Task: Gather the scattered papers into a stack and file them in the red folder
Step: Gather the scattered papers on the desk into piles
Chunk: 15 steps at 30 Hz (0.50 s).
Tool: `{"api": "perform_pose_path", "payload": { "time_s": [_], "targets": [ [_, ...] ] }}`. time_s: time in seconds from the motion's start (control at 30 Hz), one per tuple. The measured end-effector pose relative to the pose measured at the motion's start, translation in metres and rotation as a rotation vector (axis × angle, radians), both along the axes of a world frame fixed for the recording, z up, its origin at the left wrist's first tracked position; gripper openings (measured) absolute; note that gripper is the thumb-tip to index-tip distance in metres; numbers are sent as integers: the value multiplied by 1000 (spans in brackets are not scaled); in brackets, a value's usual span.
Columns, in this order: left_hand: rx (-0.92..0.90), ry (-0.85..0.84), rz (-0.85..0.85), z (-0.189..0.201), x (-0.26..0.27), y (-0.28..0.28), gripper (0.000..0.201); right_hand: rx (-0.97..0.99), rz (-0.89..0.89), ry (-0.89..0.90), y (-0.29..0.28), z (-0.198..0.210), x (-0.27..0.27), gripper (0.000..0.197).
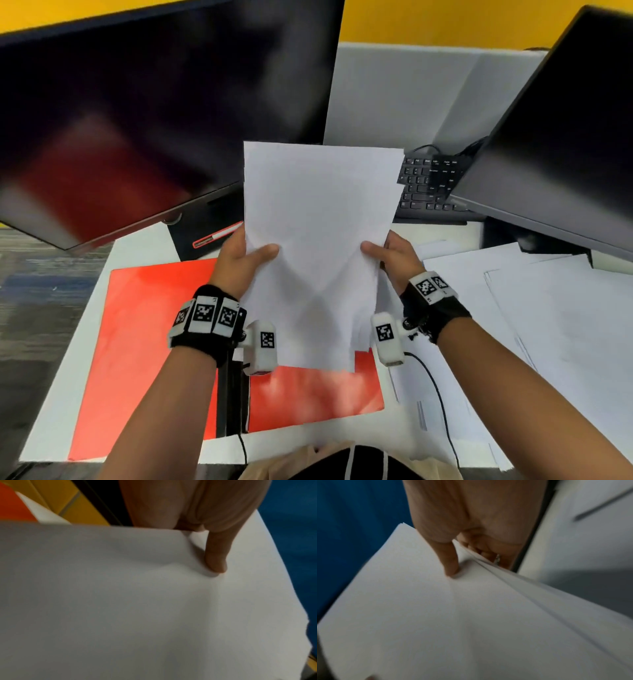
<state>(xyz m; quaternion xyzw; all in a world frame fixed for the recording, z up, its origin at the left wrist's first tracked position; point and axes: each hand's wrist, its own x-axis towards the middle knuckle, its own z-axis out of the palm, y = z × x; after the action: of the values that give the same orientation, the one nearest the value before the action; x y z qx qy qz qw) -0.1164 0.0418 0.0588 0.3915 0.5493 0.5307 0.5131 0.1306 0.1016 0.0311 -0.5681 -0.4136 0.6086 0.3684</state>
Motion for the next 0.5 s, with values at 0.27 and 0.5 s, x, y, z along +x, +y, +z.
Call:
{"api": "perform_pose_path", "payload": {
  "time_s": [0.27, 0.5],
  "targets": [
    [288, 191, 267, 25, 33, 8, 42, 463, -133, 85, 0, 53, -2, 32],
    [238, 124, 258, 11, 32, 2, 58, 490, -124, 42, -13, 50, -2, 52]
  ]
}}
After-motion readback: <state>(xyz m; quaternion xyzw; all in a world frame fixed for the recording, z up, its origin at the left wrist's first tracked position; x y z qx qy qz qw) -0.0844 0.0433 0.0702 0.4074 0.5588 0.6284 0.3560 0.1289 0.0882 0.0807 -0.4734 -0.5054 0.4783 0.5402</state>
